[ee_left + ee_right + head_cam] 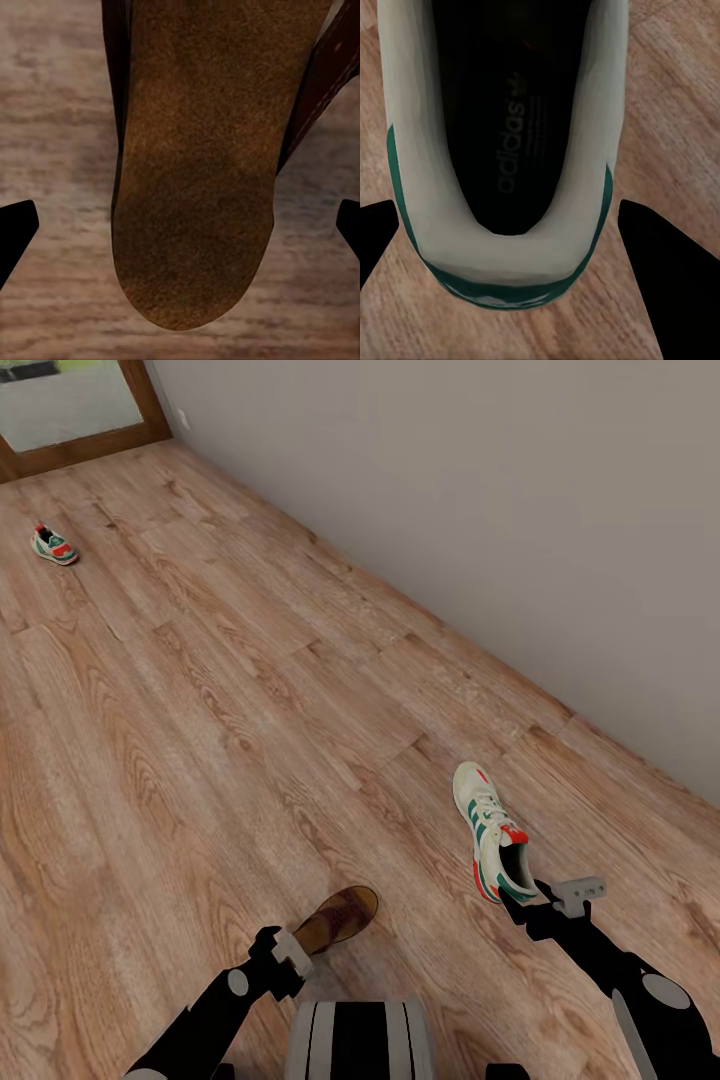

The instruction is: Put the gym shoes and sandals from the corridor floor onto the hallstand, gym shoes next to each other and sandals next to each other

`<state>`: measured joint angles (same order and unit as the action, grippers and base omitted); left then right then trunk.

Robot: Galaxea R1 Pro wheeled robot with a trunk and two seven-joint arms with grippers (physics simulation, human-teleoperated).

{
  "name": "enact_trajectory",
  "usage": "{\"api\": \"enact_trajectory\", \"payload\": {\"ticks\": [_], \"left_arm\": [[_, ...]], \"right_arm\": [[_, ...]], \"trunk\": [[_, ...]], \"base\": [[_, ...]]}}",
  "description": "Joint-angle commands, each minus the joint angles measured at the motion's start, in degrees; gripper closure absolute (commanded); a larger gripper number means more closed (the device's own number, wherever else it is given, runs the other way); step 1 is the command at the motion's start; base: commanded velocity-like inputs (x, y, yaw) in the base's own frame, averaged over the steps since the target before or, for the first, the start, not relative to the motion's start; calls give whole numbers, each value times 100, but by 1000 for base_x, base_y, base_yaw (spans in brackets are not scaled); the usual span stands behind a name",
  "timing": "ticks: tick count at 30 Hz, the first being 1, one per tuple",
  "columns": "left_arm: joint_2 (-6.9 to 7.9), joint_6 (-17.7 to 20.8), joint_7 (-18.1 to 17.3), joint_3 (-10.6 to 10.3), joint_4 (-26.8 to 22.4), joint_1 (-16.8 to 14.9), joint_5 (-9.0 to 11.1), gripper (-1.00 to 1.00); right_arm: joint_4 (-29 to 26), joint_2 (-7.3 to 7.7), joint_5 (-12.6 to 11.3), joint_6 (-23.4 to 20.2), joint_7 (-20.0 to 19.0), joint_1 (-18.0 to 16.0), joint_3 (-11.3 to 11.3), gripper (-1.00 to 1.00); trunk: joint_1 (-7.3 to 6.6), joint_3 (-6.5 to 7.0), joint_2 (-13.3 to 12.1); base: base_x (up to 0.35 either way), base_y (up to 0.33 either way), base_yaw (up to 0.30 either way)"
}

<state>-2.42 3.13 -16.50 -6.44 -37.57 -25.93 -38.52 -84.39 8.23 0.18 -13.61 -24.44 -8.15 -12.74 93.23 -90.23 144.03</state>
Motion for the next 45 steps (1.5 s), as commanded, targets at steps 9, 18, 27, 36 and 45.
{"api": "enact_trajectory", "payload": {"ticks": [9, 18, 27, 36, 45], "left_arm": [[-12, 30, -20, -6, -14, 1, -27, -100], [21, 30, -12, -3, -21, -7, -32, -100], [39, 30, -11, 13, -23, -8, -32, -100], [10, 35, -4, 28, -39, -67, -62, -100], [-7, 51, -3, 37, -119, -74, -317, -100]], "right_arm": [[-8, -3, 0, -36, -35, -2, -9, 100], [-8, 3, -1, -36, -35, -2, -9, 100], [-8, 0, 0, -36, -35, -2, -9, 100], [-8, 2, 0, -36, -35, -2, -9, 100], [-5, 2, 0, -36, -35, -2, -9, 100]], "trunk": [[17, -187, 11], [17, -216, 11], [17, -224, 11], [17, -245, 11], [17, -246, 11]], "base": [[0, 0, 0], [0, 0, 0], [0, 0, 4], [0, 0, 29], [0, 0, 1]]}}
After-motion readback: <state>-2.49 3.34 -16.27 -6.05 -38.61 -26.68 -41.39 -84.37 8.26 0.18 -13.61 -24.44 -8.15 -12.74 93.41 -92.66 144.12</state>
